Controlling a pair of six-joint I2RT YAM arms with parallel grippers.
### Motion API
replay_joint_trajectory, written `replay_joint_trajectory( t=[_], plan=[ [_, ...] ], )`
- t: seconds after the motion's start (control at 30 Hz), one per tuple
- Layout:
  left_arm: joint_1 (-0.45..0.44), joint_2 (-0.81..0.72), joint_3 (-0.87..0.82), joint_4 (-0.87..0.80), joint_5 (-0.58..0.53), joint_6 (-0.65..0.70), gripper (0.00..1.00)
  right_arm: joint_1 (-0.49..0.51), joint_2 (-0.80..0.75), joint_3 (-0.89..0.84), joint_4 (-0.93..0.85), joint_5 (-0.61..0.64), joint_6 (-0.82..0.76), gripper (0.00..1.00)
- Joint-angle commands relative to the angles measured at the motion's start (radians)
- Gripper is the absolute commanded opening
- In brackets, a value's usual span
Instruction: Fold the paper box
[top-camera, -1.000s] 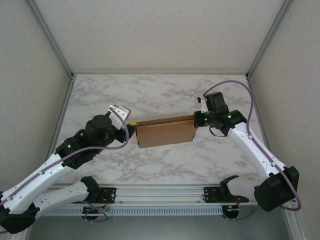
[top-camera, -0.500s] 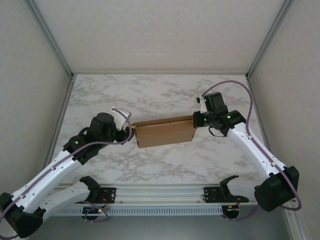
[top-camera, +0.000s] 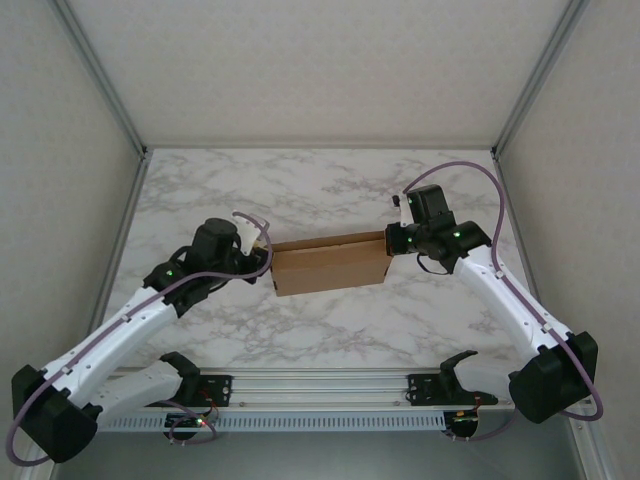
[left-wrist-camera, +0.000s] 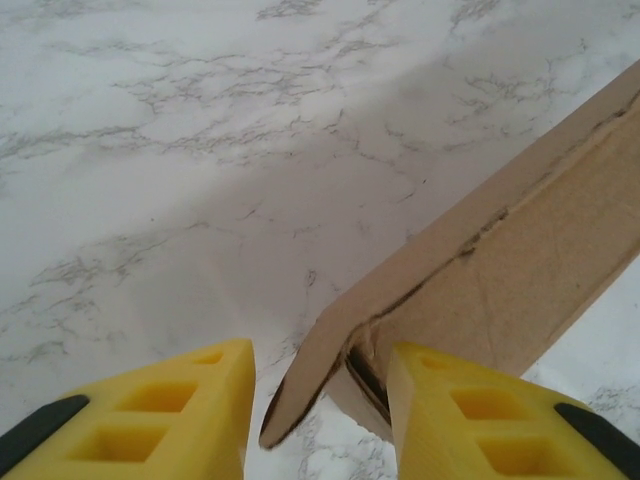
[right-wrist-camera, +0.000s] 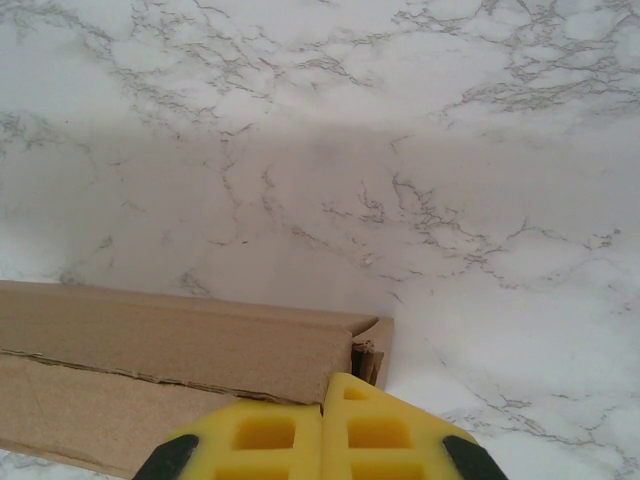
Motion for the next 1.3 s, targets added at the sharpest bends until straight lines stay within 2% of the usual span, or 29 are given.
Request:
replay_joint_trajectory(
  t=[0.0,0.13,0.23,0.37,0.63,0.87,1.27],
  plan=[
    [0.018,0.027,0.005,0.045,0.019,-0.023,0.35,0.014,-0.007,-0.013,0.005,0.015,0.009,0.01],
    [0.028,0.05,0.023,0.043,0.028,-0.045,0.24,0.015,-0.01,-0.014,0.004,0.017,0.009,0.01],
    [0.033,0.05,0.035,0.055,0.036,-0.086,0.08,0.02,-0.013,-0.017,0.006,0.019,0.016,0.0],
    [0.033,0.055,0.03,0.091,0.048,-0.179,0.0,0.031,-0.017,-0.022,0.003,0.03,0.034,0.0],
    [0.033,0.075,0.03,0.117,0.011,-0.311,0.0,0.051,-0.018,-0.04,0.009,0.04,0.068,0.0],
    [0.033,0.123,0.051,0.09,-0.002,-0.357,0.0,0.06,-0.009,-0.028,0.0,0.048,0.079,0.0],
    [0.03,0.117,-0.003,0.116,-0.071,-0.477,0.0,0.062,-0.014,-0.045,0.002,0.054,0.108,0.0]
  ],
)
